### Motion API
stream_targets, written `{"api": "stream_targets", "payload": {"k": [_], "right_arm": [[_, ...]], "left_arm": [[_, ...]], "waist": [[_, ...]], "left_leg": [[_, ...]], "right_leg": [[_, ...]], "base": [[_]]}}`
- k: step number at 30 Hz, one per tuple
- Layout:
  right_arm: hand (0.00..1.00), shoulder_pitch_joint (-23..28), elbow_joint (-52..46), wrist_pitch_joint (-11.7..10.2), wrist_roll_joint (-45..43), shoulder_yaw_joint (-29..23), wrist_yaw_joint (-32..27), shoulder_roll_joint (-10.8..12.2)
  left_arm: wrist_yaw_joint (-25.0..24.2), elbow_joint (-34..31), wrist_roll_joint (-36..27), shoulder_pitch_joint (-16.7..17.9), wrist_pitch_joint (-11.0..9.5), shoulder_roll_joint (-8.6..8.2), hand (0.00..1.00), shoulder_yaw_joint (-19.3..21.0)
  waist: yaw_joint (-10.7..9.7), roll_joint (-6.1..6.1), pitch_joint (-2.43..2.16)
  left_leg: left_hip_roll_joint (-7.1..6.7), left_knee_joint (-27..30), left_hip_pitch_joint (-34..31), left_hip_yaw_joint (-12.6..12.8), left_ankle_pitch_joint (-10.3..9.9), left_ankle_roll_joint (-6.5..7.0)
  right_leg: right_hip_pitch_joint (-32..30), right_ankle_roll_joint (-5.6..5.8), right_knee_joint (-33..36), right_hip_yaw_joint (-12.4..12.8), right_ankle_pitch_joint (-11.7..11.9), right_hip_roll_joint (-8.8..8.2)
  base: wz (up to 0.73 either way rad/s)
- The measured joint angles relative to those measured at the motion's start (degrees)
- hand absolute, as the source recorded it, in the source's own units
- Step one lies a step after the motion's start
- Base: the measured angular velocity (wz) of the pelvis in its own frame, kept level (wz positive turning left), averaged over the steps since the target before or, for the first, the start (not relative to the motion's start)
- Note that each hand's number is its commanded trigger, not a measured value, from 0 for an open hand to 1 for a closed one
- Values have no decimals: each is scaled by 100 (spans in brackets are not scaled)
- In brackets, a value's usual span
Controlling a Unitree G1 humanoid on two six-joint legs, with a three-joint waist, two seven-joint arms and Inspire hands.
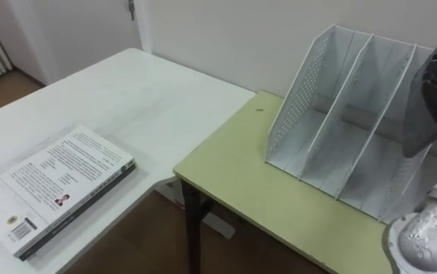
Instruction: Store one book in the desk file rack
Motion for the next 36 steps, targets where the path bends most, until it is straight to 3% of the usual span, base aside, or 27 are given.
{"api": "stream_targets", "payload": {"k": [8,14,20,27,36], "right_arm": [[100,0,426,4,8,-53,-199,-1],[100,0,731,78,293,-77,-206,-2],[100,-77,1189,302,737,-97,-134,-101],[100,-622,2008,511,668,-93,55,-418],[100,-924,2155,674,675,-85,298,-665]], "left_arm": [[15,3,-4,2,47,-115,0,4],[63,12,-24,6,103,-118,0,8],[63,-34,-23,5,130,-72,0,108],[58,-86,-10,-17,234,84,0,104],[-2,-219,-4,-34,441,187,0,104]], "waist": [[-10,100,-29],[20,82,-24],[96,-69,22],[118,-264,23],[158,-294,22]], "left_leg": [[-1,16,-8,-27,1,0],[-10,44,-67,-70,6,-2],[-6,112,-89,-95,6,-2],[-8,140,-103,-136,6,-3],[-10,142,-98,-234,6,-3]], "right_leg": [[-10,0,0,-62,0,-9],[-94,-8,1,-72,-10,-11],[-92,-14,2,-83,-14,-10],[-69,-15,-8,-128,-15,-20],[16,-14,-99,-205,2,-17]], "base": [[1],[1],[0],[3],[5]]}}
